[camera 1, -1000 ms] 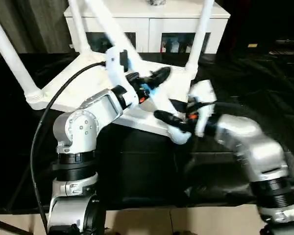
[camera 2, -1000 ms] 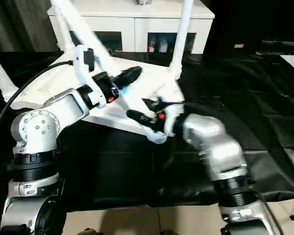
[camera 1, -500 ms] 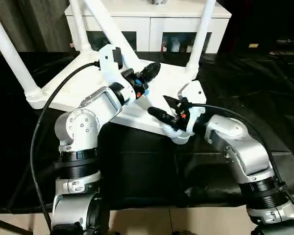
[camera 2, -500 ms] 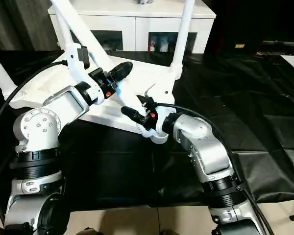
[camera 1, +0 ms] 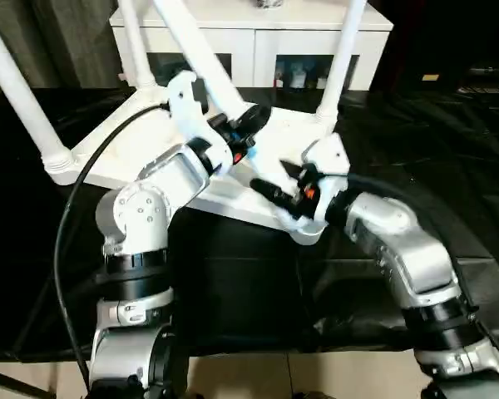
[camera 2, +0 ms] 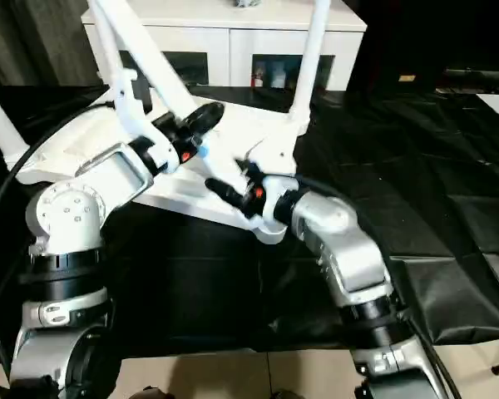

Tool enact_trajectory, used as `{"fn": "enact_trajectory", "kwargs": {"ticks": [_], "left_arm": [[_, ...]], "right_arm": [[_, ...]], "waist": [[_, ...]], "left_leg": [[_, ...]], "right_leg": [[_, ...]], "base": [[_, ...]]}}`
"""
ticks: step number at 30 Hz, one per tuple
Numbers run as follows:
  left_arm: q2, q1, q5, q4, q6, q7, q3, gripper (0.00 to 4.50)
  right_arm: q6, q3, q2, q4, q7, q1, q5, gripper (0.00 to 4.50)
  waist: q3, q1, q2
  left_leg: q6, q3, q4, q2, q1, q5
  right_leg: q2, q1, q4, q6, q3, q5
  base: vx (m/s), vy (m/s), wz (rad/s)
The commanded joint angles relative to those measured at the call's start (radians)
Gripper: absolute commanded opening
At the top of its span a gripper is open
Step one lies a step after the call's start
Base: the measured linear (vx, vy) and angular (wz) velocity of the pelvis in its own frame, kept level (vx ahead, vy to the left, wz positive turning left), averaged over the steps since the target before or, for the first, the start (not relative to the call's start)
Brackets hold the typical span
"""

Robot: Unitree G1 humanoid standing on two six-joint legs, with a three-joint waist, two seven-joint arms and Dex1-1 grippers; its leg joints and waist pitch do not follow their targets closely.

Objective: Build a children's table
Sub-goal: Insert table leg to table base

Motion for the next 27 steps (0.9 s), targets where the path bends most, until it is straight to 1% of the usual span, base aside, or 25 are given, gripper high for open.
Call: {"fn": "enact_trajectory", "kwargs": {"ticks": [1,2,3,4,5,6,7,8,9,10,11,12,15,17,20,22,24,27], "left_arm": [[0.033,-0.02,-0.022,-0.035,0.046,-0.051,-0.039,1.85],[0.037,-0.02,-0.024,-0.037,0.051,-0.057,-0.043,1.85],[0.057,-0.021,-0.034,-0.045,0.067,-0.092,-0.059,1.85],[0.075,-0.022,-0.044,-0.051,0.08,-0.12,-0.073,1.85],[0.084,-0.023,-0.049,-0.055,0.087,-0.134,-0.08,1.85],[0.1,-0.025,-0.053,-0.059,0.094,-0.158,-0.094,1.85],[0.109,-0.026,-0.055,-0.06,0.096,-0.172,-0.102,1.85],[0.109,-0.026,-0.055,-0.06,0.096,-0.172,-0.102,1.85],[0.131,-0.038,-0.059,-0.051,0.099,-0.208,-0.115,1.84],[0.133,-0.039,-0.06,-0.051,0.099,-0.212,-0.116,1.84],[0.148,-0.048,-0.058,-0.043,0.097,-0.235,-0.126,1.84],[0.153,-0.052,-0.057,-0.04,0.095,-0.242,-0.13,1.84],[0.162,-0.061,-0.063,-0.035,0.095,-0.263,-0.136,1.84],[0.175,-0.072,-0.066,-0.029,0.095,-0.283,-0.147,1.84],[0.184,-0.078,-0.069,-0.026,0.093,-0.311,-0.162,1.84],[0.195,-0.075,-0.074,-0.038,0.092,-0.353,-0.184,1.84],[0.199,-0.073,-0.076,-0.043,0.092,-0.365,-0.192,1.84],[0.232,-0.054,-0.061,-0.073,0.077,-0.437,-0.253,1.84]], "right_arm": [[0.051,-0.069,-0.046,-0.037,0.069,-0.023,0.08,3.18],[0.057,-0.074,-0.054,-0.039,0.081,-0.024,0.091,3.3],[0.091,-0.097,-0.088,-0.042,0.123,-0.029,0.126,3.39],[0.122,-0.115,-0.12,-0.044,0.164,-0.035,0.158,3.46],[0.141,-0.125,-0.14,-0.045,0.19,-0.037,0.177,3.53],[0.173,-0.14,-0.173,-0.045,0.232,-0.043,0.208,3.63],[0.192,-0.147,-0.193,-0.045,0.255,-0.047,0.229,3.63],[0.192,-0.147,-0.193,-0.045,0.255,-0.047,0.229,3.75],[0.261,-0.174,-0.236,-0.024,0.309,-0.065,0.287,3.84],[0.266,-0.176,-0.239,-0.022,0.313,-0.067,0.291,3.92],[0.308,-0.188,-0.26,-0.009,0.347,-0.077,0.327,3.96],[0.32,-0.189,-0.264,-0.007,0.358,-0.078,0.339,3.98],[0.335,-0.174,-0.281,0.0,0.382,-0.079,0.348,3.98],[0.348,-0.132,-0.306,0.003,0.423,-0.074,0.345,3.98],[0.354,-0.102,-0.311,-0.004,0.444,-0.069,0.34,3.98],[0.359,-0.085,-0.301,-0.005,0.447,-0.072,0.337,3.98],[0.357,-0.08,-0.297,-0.002,0.447,-0.075,0.334,3.98],[0.342,-0.063,-0.288,0.025,0.452,-0.096,0.315,3.98]], "waist": [[-0.078,0.001,-0.014],[-0.079,0.004,-0.012],[-0.079,0.004,-0.012],[-0.079,0.006,-0.013],[-0.079,0.004,-0.017],[-0.078,0.007,-0.016],[-0.078,0.007,-0.017],[-0.078,0.007,-0.018],[-0.076,0.005,-0.02],[-0.078,0.009,-0.019],[-0.076,0.007,-0.02],[-0.076,0.008,-0.021],[-0.076,0.007,-0.022],[-0.075,0.007,-0.023],[-0.075,0.007,-0.024],[-0.076,0.008,-0.023],[-0.076,0.009,-0.022],[-0.078,0.01,-0.023]], "left_leg": [[0.053,0.014,-0.066,-0.007,0.015,-0.138],[0.057,0.013,-0.065,-0.007,0.017,-0.134],[0.058,0.014,-0.064,-0.005,0.017,-0.125],[0.063,0.014,-0.064,-0.006,0.017,-0.123],[0.068,0.016,-0.064,-0.007,0.017,-0.122],[0.07,0.016,-0.062,-0.006,0.015,-0.116],[0.072,0.016,-0.062,-0.007,0.015,-0.116],[0.073,0.016,-0.061,-0.007,0.014,-0.116],[0.074,0.017,-0.061,-0.009,0.014,-0.121],[0.072,0.017,-0.06,-0.008,0.016,-0.12],[0.071,0.018,-0.06,-0.008,0.015,-0.122],[0.067,0.017,-0.06,-0.009,0.015,-0.133],[0.051,0.017,-0.06,-0.008,0.016,-0.145],[0.044,0.017,-0.061,-0.008,0.016,-0.151],[0.037,0.016,-0.061,-0.008,0.015,-0.156],[0.038,0.015,-0.061,-0.008,0.015,-0.148],[0.036,0.015,-0.061,-0.007,0.015,-0.141],[0.037,0.014,-0.062,-0.006,0.016,-0.139]], "right_leg": [[-0.009,0.066,-0.05,-0.187,0.011,-0.163],[-0.008,0.069,-0.048,-0.192,0.011,-0.151],[-0.009,0.068,-0.047,-0.196,0.012,-0.14],[-0.008,0.07,-0.046,-0.203,0.01,-0.137],[-0.007,0.071,-0.046,-0.208,0.011,-0.134],[-0.01,0.071,-0.045,-0.215,0.012,-0.13],[-0.01,0.072,-0.045,-0.219,0.011,-0.134],[-0.011,0.072,-0.046,-0.219,0.011,-0.139],[-0.01,0.072,-0.048,-0.215,0.011,-0.157],[-0.011,0.071,-0.048,-0.213,0.012,-0.17],[-0.011,0.07,-0.05,-0.211,0.012,-0.179],[-0.011,0.071,-0.051,-0.208,0.011,-0.205],[-0.013,0.068,-0.054,-0.197,0.01,-0.242],[-0.012,0.067,-0.056,-0.193,0.01,-0.258],[-0.013,0.068,-0.057,-0.185,0.01,-0.272],[-0.013,0.067,-0.055,-0.185,0.009,-0.268],[-0.013,0.066,-0.054,-0.193,0.01,-0.255],[-0.014,0.066,-0.05,-0.201,0.009,-0.245]], "base": [[0.0,0.0,0.0],[0.0,0.0,0.0],[0.0,0.0,0.0],[0.0,0.0,0.0],[0.0,0.0,0.0],[0.0,0.0,0.0],[0.0,0.0,0.0],[0.0,0.0,0.0],[0.0,0.0,0.0],[0.0,0.0,0.0],[0.0,0.0,0.0],[0.0,0.0,0.0],[0.0,0.0,0.0],[0.0,0.0,0.0],[0.0,0.0,0.0],[0.0,0.0,0.0],[0.0,0.0,0.0],[0.0,0.0,0.0]]}}
